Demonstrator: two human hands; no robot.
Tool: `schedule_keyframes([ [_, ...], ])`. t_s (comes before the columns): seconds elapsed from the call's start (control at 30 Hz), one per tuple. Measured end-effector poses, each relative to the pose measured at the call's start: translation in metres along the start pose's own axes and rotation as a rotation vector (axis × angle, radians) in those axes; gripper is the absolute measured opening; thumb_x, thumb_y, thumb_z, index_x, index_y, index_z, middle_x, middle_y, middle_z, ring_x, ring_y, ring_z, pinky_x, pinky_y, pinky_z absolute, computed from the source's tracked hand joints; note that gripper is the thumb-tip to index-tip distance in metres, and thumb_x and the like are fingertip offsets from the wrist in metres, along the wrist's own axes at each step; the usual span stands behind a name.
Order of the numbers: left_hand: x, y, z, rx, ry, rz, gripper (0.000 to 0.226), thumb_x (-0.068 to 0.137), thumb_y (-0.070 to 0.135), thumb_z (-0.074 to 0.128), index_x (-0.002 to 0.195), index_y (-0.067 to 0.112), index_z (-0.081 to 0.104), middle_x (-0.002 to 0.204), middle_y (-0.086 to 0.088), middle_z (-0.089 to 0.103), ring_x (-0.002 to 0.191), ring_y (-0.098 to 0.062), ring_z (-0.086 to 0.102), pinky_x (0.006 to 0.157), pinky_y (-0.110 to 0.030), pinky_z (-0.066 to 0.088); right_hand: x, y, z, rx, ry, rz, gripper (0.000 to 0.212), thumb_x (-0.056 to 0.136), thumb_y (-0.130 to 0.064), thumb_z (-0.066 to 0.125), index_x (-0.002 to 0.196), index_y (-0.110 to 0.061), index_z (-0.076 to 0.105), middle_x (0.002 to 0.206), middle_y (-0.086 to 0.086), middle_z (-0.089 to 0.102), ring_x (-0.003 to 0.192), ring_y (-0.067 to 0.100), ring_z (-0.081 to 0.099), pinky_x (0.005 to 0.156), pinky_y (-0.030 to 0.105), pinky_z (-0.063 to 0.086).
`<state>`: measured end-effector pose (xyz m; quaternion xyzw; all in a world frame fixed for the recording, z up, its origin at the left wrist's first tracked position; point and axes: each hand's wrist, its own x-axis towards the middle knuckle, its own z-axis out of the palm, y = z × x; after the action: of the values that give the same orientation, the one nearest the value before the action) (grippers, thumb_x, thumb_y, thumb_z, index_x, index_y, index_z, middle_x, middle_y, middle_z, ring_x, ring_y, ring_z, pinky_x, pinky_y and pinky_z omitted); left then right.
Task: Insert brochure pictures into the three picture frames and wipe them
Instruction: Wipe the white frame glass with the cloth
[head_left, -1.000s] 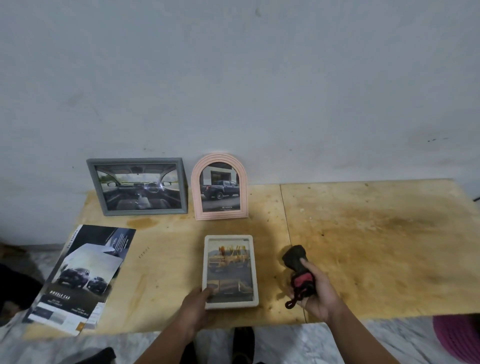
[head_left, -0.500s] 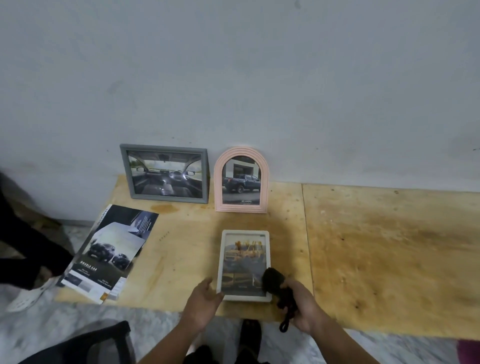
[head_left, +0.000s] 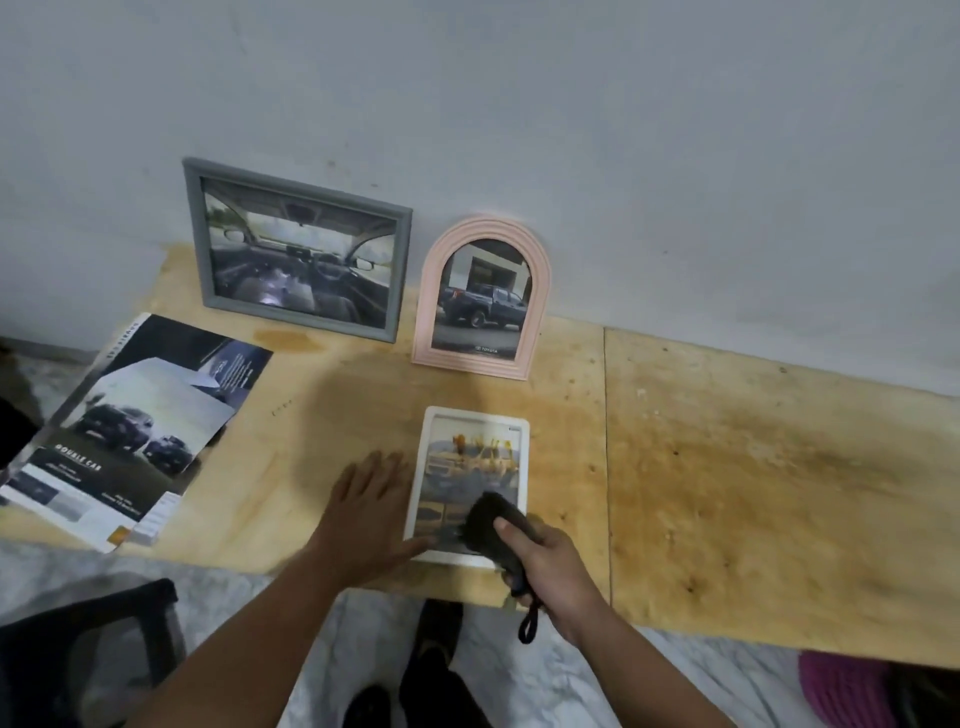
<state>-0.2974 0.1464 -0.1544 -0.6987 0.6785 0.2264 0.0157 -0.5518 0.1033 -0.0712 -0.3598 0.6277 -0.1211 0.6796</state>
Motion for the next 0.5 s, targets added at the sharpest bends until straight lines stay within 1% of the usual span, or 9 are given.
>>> schedule_keyframes([
  [0.07, 0.002, -0.005, 0.015, 0.051, 0.024, 0.059, 0.123, 0.076, 0.100, 0.018, 0.165, 0.016, 0.007, 0.173, -0.008, 0.005, 0.159, -0.032, -0.004, 0.126, -0.059, 0.008, 0.011, -0.011, 0.007, -0.101, 0.055, -0.115, 0.029, 0.097, -0.029, 0.069, 0.103, -0.001, 0.072, 0.060, 0.011, 0.061, 0.051, 0.021, 0.056, 0.047, 0.030, 0.044],
  [0.13, 0.001, -0.007, 0.026, 0.074, 0.072, 0.089, 0.121, 0.078, 0.098, 0.025, 0.164, 0.014, 0.010, 0.173, -0.009, 0.006, 0.159, -0.033, -0.003, 0.125, -0.061, 0.010, 0.033, -0.022, 0.011, -0.291, 0.152, -0.265, 0.018, 0.098, -0.026, 0.068, 0.090, -0.011, 0.074, 0.057, 0.005, 0.064, 0.051, 0.017, 0.061, 0.048, 0.032, 0.047],
  [0.17, 0.001, -0.008, 0.029, 0.077, 0.101, 0.102, 0.121, 0.078, 0.098, 0.027, 0.164, 0.014, 0.011, 0.172, -0.009, 0.007, 0.159, -0.034, -0.001, 0.125, -0.062, 0.010, 0.048, -0.028, 0.012, -0.424, 0.207, -0.361, 0.021, 0.098, -0.027, 0.067, 0.079, -0.017, 0.071, 0.060, 0.004, 0.064, 0.053, 0.016, 0.060, 0.050, 0.033, 0.046],
  [0.2, 0.001, -0.007, 0.031, 0.077, 0.117, 0.108, 0.122, 0.078, 0.099, 0.028, 0.164, 0.015, 0.012, 0.172, -0.010, 0.008, 0.159, -0.034, 0.000, 0.125, -0.062, 0.010, 0.061, -0.033, 0.013, -0.542, 0.246, -0.443, 0.024, 0.097, -0.029, 0.067, 0.075, -0.022, 0.067, 0.068, 0.004, 0.064, 0.059, 0.014, 0.060, 0.056, 0.031, 0.044],
  [0.23, 0.001, -0.008, 0.032, 0.073, 0.126, 0.109, 0.122, 0.077, 0.099, 0.030, 0.164, 0.016, 0.014, 0.172, -0.010, 0.010, 0.159, -0.035, 0.001, 0.125, -0.062, 0.011, 0.071, -0.038, 0.014, -0.628, 0.277, -0.499, 0.017, 0.097, -0.030, 0.066, 0.081, -0.025, 0.068, 0.081, 0.003, 0.065, 0.070, 0.014, 0.060, 0.064, 0.029, 0.045],
  [0.27, 0.001, -0.009, 0.033, 0.061, 0.129, 0.109, 0.122, 0.076, 0.099, 0.031, 0.164, 0.017, 0.015, 0.172, -0.010, 0.011, 0.159, -0.034, 0.002, 0.124, -0.063, 0.011, 0.080, -0.043, 0.017, -0.669, 0.281, -0.539, 0.010, 0.098, -0.030, 0.065, 0.096, -0.024, 0.073, 0.095, 0.003, 0.067, 0.082, 0.015, 0.062, 0.072, 0.029, 0.047],
  [0.33, 0.000, -0.010, 0.036, 0.048, 0.132, 0.106, 0.122, 0.075, 0.100, 0.031, 0.164, 0.018, 0.014, 0.172, -0.009, 0.009, 0.159, -0.034, -0.001, 0.125, -0.062, 0.010, 0.092, -0.051, 0.025, -0.774, 0.289, -0.637, 0.027, 0.100, -0.028, 0.062, 0.125, -0.022, 0.069, 0.114, 0.001, 0.070, 0.099, 0.019, 0.064, 0.084, 0.034, 0.052],
  [0.4, 0.000, -0.010, 0.037, 0.050, 0.127, 0.100, 0.122, 0.075, 0.100, 0.030, 0.165, 0.019, 0.009, 0.173, -0.008, 0.003, 0.159, -0.032, -0.006, 0.125, -0.062, 0.008, 0.105, -0.055, 0.034, -0.932, 0.301, -0.760, 0.038, 0.100, -0.027, 0.058, 0.138, -0.026, 0.061, 0.123, -0.001, 0.069, 0.104, 0.022, 0.064, 0.084, 0.038, 0.055],
  [0.5, 0.001, -0.011, 0.039, 0.057, 0.139, 0.092, 0.123, 0.074, 0.101, 0.029, 0.165, 0.020, 0.009, 0.173, -0.006, 0.001, 0.159, -0.031, -0.008, 0.125, -0.061, 0.008, 0.122, -0.049, 0.046, -1.208, 0.284, -0.808, 0.043, 0.100, -0.029, 0.054, 0.142, -0.028, 0.056, 0.130, -0.002, 0.065, 0.105, 0.028, 0.064, 0.076, 0.041, 0.057],
])
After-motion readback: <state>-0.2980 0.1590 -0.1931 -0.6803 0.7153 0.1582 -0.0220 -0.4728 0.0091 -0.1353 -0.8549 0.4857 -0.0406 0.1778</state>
